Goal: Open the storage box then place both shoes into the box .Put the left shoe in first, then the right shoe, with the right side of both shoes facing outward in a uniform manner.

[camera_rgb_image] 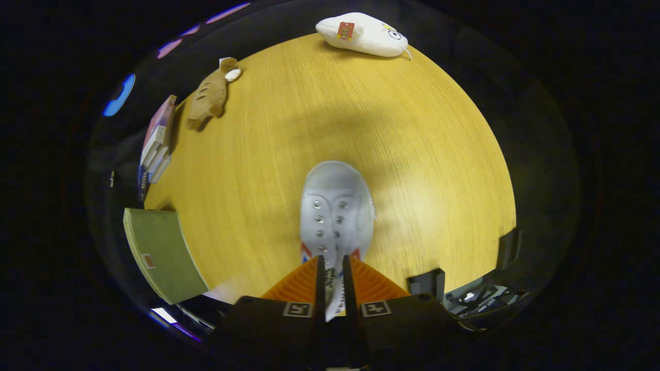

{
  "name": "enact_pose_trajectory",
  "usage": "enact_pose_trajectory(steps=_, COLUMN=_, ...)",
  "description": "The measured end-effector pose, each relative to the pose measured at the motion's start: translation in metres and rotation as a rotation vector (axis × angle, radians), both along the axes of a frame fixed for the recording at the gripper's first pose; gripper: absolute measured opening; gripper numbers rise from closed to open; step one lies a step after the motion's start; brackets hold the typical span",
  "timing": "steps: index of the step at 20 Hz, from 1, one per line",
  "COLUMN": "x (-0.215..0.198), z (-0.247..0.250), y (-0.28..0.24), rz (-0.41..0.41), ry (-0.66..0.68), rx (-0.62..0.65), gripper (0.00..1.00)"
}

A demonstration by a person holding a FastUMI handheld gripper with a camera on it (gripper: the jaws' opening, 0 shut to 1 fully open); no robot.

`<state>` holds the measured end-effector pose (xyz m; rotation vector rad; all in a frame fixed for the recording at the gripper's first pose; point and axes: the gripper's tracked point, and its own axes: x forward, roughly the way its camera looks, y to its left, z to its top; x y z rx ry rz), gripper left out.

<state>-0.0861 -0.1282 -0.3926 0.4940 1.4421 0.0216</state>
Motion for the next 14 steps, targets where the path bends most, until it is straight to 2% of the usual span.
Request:
enact_pose_trajectory(steps=2, x=-0.013, z=-0.013, y=0.003, rz=0.008, ry=0.036, rx=-0.016, gripper=0.49)
enact_pose_trajectory(steps=3, x=-0.017, z=-0.017, y=0.007, rz=0.001, ry=0.048, rx=-0.004, gripper=0.45)
enact_pose_trajectory(steps=6, x=-0.013, z=-0.033, y=0.013, rz=0.032, ry=0.059, rx=-0.033, gripper=0.45)
enact_pose_trajectory(steps=10, x=-0.009, z=-0.041, y=0.017, rz=0.061, ry=0.050, rx=-0.056, gripper=0.48)
enact_pose_trajectory(steps=11, x=-0.008, z=-0.037, y=0.010, rz=0.089, ry=0.045, rx=-0.054, gripper=0.41)
enact_pose_trajectory(steps=12, x=-0.010, z=-0.041, y=0.007, rz=0.054, ry=0.057, rx=-0.026, gripper=0.34)
enact_pose_trajectory(steps=13, x=-0.012, z=-0.037, y=0.010, rz=0.004, ry=0.062, rx=0.038, gripper=0.06)
enact_pose_trajectory(steps=14, x=-0.009, z=-0.035, y=0.010, rz=-0.059, ry=0.060, rx=0.105, gripper=0.05)
